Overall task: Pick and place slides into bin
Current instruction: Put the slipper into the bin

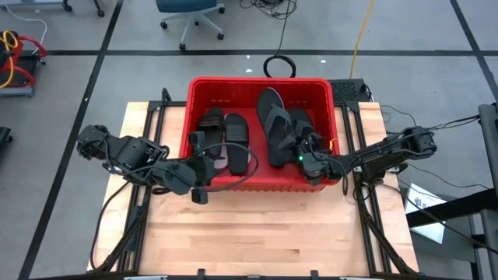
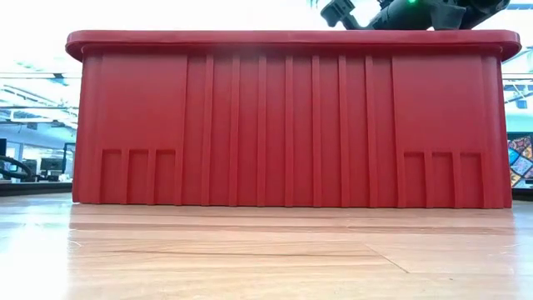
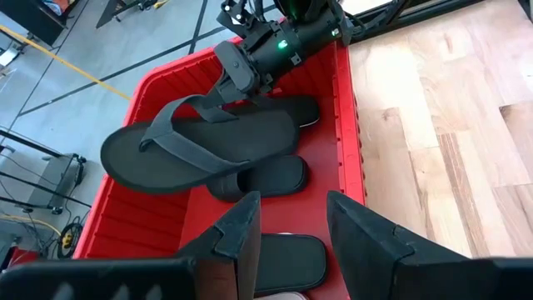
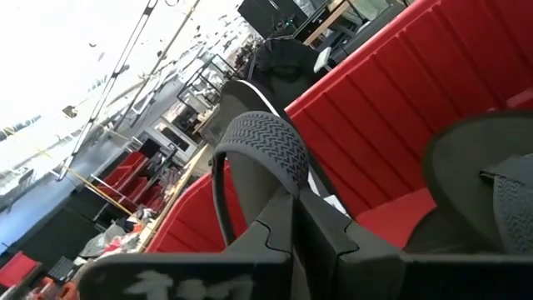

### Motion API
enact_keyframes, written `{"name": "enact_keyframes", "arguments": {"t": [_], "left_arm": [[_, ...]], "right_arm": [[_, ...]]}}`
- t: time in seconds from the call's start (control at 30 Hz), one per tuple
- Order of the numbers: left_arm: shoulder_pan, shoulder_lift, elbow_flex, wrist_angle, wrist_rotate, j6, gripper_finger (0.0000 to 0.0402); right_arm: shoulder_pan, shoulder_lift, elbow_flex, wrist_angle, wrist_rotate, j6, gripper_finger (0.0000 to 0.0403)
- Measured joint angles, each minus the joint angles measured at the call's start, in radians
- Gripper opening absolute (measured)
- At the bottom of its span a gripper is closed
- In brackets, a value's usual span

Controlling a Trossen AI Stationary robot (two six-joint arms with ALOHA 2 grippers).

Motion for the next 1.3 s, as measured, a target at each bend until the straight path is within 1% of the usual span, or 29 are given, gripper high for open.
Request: {"name": "enact_keyframes", "arguments": {"t": [0.53, 0.93, 1.0, 1.1, 1.13, 1.2, 1.3], "left_arm": [[0.0, 0.0, 0.0, 0.0, 0.0, 0.0, 0.0138], [0.0, 0.0, 0.0, 0.0, 0.0, 0.0, 0.0138], [0.0, 0.0, 0.0, 0.0, 0.0, 0.0, 0.0138], [0.0, 0.0, 0.0, 0.0, 0.0, 0.001, 0.0138], [0.0, 0.0, 0.0, 0.0, 0.0, 0.001, 0.0138], [0.0, 0.0, 0.0, 0.0, 0.0, 0.002, 0.0138], [0.0, 0.0, 0.0, 0.0, 0.0, 0.002, 0.0138]], "right_arm": [[-0.002, 0.002, -0.003, -0.004, -0.002, -0.054, 0.0], [-0.002, 0.002, -0.004, -0.004, -0.006, -0.251, 0.0], [-0.002, 0.002, -0.004, -0.003, -0.005, -0.229, 0.0], [-0.009, 0.002, -0.004, -0.005, -0.006, -0.137, 0.0], [-0.012, 0.002, -0.004, -0.01, -0.006, -0.139, 0.0], [-0.013, 0.002, -0.004, -0.037, -0.006, -0.152, 0.0], [-0.014, 0.002, -0.004, -0.096, -0.005, -0.071, 0.0]]}}
